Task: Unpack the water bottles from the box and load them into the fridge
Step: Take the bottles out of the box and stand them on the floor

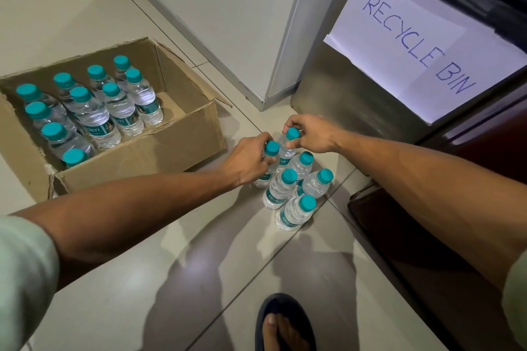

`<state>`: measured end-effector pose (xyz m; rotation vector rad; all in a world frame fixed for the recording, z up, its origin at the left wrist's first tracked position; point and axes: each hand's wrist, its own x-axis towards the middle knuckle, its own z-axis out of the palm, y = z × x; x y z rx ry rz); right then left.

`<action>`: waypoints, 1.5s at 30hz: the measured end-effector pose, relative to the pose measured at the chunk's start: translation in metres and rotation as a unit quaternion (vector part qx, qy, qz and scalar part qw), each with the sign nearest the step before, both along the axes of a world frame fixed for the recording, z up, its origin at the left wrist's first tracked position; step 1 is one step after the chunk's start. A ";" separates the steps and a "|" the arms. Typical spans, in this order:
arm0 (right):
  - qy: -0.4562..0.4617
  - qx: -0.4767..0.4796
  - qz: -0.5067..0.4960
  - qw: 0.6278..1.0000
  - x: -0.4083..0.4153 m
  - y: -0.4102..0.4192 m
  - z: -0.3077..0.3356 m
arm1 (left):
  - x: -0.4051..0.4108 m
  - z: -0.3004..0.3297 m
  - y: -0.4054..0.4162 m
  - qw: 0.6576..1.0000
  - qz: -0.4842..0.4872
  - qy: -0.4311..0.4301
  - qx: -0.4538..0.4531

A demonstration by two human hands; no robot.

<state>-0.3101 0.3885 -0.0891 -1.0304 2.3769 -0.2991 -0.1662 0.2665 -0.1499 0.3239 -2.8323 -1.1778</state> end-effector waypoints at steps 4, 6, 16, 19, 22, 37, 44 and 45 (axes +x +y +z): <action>-0.020 -0.003 0.007 1.000 -0.004 0.007 -0.001 | 0.001 -0.001 0.003 1.000 -0.001 -0.009 0.004; -0.022 -0.001 0.018 1.000 -0.003 0.008 -0.001 | 0.002 -0.001 0.005 1.000 0.000 -0.008 0.006; -0.018 0.016 0.051 0.998 0.001 0.002 -0.004 | 0.002 -0.003 0.008 1.000 0.010 0.015 -0.002; -0.015 0.020 0.052 0.998 0.000 -0.001 -0.004 | 0.000 -0.003 0.006 1.000 0.016 0.006 0.000; -0.025 0.025 0.047 0.998 -0.001 -0.003 -0.002 | -0.002 -0.003 0.005 1.000 0.016 -0.007 0.006; -0.094 0.070 0.042 0.992 -0.002 -0.025 0.014 | -0.004 0.022 -0.013 0.982 0.029 -0.126 0.141; -0.013 -0.031 0.026 0.999 0.003 -0.059 0.030 | 0.008 0.051 -0.071 0.991 0.048 -0.078 0.100; -0.006 -0.045 0.030 0.999 0.005 -0.066 0.033 | 0.010 0.056 -0.082 0.992 0.066 -0.060 0.089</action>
